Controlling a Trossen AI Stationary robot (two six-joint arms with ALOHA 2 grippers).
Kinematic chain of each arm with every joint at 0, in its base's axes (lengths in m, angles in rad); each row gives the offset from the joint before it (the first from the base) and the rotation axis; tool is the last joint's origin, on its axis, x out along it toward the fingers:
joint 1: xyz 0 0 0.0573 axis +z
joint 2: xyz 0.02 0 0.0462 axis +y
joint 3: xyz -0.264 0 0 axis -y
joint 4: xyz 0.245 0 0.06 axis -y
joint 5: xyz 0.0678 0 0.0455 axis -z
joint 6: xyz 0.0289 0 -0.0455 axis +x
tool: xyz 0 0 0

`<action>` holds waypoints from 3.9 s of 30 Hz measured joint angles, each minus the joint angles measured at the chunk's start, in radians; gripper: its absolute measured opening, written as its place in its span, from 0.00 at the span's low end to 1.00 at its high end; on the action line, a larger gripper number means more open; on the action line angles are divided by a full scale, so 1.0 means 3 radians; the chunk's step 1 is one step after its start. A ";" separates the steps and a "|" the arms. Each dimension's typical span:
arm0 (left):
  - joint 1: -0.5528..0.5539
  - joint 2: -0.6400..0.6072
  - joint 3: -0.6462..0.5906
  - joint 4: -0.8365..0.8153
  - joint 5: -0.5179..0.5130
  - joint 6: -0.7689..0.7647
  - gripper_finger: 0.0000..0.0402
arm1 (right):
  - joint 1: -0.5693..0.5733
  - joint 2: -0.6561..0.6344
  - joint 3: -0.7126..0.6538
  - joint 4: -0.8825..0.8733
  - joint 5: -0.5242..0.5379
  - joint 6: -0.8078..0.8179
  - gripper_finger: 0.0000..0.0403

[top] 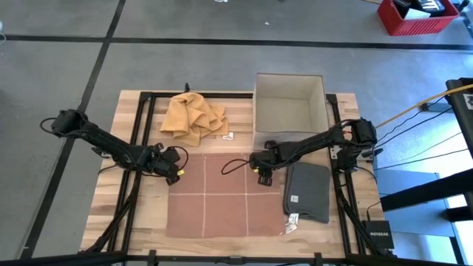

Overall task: Fold towel
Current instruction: Fold the light orange towel

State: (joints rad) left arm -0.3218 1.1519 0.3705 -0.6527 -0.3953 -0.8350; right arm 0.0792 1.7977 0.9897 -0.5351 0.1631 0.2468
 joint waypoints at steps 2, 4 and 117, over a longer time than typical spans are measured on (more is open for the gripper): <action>-0.0005 -0.0011 -0.0009 -0.0102 -0.0001 -0.0152 0.39 | -0.0001 -0.0011 0.0000 -0.0088 0.0008 0.0062 0.46; -0.0004 -0.0029 -0.0009 -0.0109 0.0006 -0.0150 0.39 | -0.0001 -0.0013 0.0000 -0.0102 0.0010 0.0073 0.46; -0.2089 0.1447 0.2760 -0.1108 0.0087 -0.0993 0.57 | 0.1827 0.0109 0.0969 -0.0914 0.0405 0.0695 0.60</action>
State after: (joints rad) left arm -0.9485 1.5861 1.1985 -0.9849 -0.3693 -1.1330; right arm 0.6271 1.8304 1.2803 -0.8094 0.2844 0.4554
